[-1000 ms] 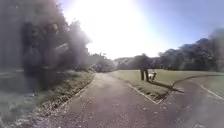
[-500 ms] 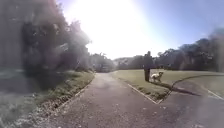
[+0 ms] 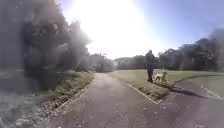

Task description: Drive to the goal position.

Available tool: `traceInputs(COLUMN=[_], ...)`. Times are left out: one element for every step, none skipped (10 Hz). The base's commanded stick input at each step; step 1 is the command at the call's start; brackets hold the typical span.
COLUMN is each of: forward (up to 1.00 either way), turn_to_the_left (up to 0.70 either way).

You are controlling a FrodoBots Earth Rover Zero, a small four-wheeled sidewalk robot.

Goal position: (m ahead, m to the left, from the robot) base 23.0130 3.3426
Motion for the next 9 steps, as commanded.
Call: traceInputs(forward=[0.23, 0.00, 0.00, 0.00, 0.00, 0.00, 0.00, 0.00, 0.00], turn_to_the_left=[0.37, 0.39, 0.09, 0.00, 0.00, 0.00, 0.00, 0.00, 0.00])
